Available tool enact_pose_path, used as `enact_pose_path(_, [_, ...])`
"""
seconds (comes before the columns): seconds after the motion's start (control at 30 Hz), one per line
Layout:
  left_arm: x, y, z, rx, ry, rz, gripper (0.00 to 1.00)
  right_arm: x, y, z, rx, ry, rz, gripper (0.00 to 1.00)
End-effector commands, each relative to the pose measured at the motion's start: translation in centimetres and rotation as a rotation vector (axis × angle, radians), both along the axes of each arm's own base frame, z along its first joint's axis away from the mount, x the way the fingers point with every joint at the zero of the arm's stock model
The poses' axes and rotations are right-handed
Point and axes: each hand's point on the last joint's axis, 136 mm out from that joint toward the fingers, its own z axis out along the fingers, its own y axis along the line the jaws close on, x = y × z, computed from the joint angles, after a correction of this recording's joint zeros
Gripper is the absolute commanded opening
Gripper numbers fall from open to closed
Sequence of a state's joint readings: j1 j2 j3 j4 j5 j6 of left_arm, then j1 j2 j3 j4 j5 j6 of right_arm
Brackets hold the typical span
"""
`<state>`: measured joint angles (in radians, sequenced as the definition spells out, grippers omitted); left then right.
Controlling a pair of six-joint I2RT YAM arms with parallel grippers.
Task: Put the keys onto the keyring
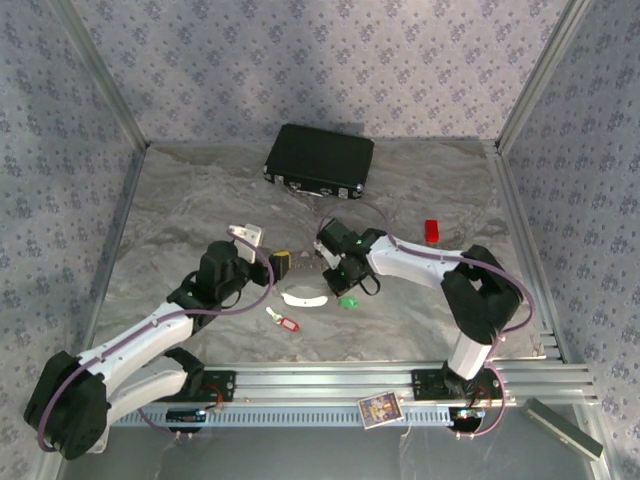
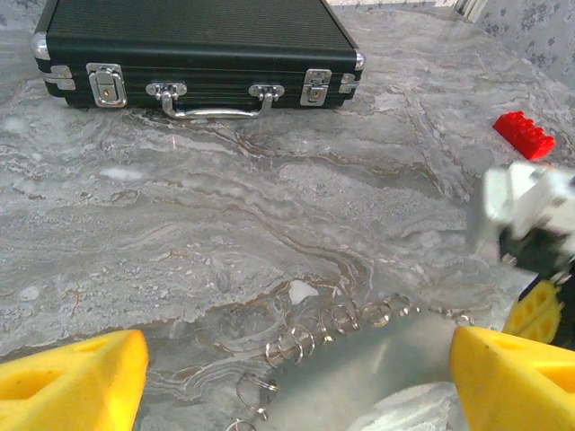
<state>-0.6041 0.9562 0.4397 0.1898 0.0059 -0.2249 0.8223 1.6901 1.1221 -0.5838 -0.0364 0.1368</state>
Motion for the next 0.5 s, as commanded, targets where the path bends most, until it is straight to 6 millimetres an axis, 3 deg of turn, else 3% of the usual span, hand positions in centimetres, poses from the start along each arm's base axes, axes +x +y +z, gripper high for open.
enact_pose_path(0.0, [0.3, 0.1, 3.2, 0.006, -0.069, 0.003, 0.86, 1.6, 1.2, 4.1, 0.080, -0.149, 0.042, 0.00])
enact_pose_path(0.33, [0.1, 1.2, 8.9, 0.142, -0.215, -0.022, 0.80, 3.8, 4.9, 11.5, 0.380, -0.369, 0.201, 0.00])
enact_pose_path(0.47, [0.4, 1.4, 10.7, 0.198, -0.266, -0.040, 0.73, 4.2, 5.9, 14.7, 0.501, -0.491, 0.265, 0.00])
